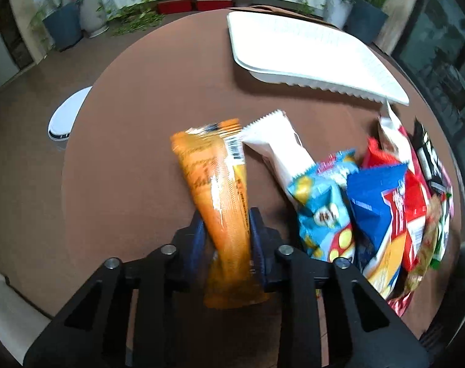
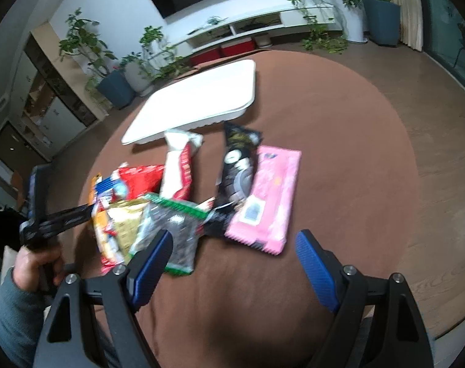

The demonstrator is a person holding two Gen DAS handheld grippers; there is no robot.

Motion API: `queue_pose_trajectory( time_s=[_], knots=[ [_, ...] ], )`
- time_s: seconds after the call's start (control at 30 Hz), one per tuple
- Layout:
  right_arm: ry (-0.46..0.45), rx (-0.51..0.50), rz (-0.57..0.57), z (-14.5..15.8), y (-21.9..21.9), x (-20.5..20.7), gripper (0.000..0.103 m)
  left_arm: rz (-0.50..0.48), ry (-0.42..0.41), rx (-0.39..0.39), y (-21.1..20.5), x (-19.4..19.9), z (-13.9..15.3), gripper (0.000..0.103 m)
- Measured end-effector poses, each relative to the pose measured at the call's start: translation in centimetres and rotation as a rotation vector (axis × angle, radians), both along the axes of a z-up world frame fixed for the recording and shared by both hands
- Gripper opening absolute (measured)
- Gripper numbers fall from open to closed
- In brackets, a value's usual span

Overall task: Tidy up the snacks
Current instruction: 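Grasp the orange snack bar with the left gripper while the right grasps the pink bar, then carry both bars to the white tray and open both grippers to drop them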

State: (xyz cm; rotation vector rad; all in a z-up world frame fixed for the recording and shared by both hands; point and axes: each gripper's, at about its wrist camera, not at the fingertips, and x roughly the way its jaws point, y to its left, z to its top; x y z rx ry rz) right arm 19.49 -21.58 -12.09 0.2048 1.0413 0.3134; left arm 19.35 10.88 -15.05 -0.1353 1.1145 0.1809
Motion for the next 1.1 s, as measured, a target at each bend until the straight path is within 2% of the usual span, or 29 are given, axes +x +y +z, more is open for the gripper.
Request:
queue_pose_trajectory(
  time_s=[0.07, 0.17, 0.33, 0.6, 0.63, 0.7, 0.73, 0.77, 0.8, 0.9, 1.1],
  knots=[
    [0.024, -0.020, -0.020, -0.6, -0.6, 1.4, 0.085, -0.032, 0.008, 0.008, -0.3, -0.3, 0.0, 0.022],
    [0.056, -0.070, -0.038, -1.5, -1.1, 3.4, 0.075, -0.065, 0.024, 0.019, -0.5, -1.5, 0.2, 0.021],
    [0.104, -0.120, -0.047, -3.3, -1.1, 5.7, 0.071, -0.106, 0.045, 0.048, -1.0, -2.7, 0.4, 0.021],
    [0.096, -0.230, -0.004, -3.9, 0.0, 7.3, 0.064, -0.160, 0.049, 0.087, -2.3, -3.9, 0.5, 0.021],
    [0.091, -0.251, 0.006, -3.9, 0.3, 7.3, 0.062, -0.169, 0.045, 0.103, -2.6, -3.9, 0.5, 0.021],
    [0.077, -0.293, 0.021, -3.9, 0.6, 7.3, 0.041, -0.170, 0.041, 0.112, -2.8, -4.2, 0.4, 0.021],
    [0.074, -0.305, 0.026, -3.8, 0.6, 7.2, 0.035, -0.167, 0.036, 0.111, -2.9, -4.2, 0.4, 0.021],
    [0.074, -0.311, 0.031, -3.7, 0.4, 7.3, 0.028, -0.164, 0.033, 0.107, -2.8, -4.4, 0.4, 0.021],
    [0.076, -0.301, 0.038, -3.7, 0.2, 7.3, 0.026, -0.160, 0.027, 0.095, -2.7, -4.5, 0.4, 0.021],
    [0.082, -0.287, 0.049, -3.5, -0.4, 7.2, 0.023, -0.158, 0.021, 0.059, -2.2, -5.0, 0.5, 0.016],
    [0.071, -0.218, 0.022, -3.2, -1.2, 6.4, 0.017, -0.134, 0.006, -0.012, -1.1, -5.9, 0.6, 0.014]
  ],
)
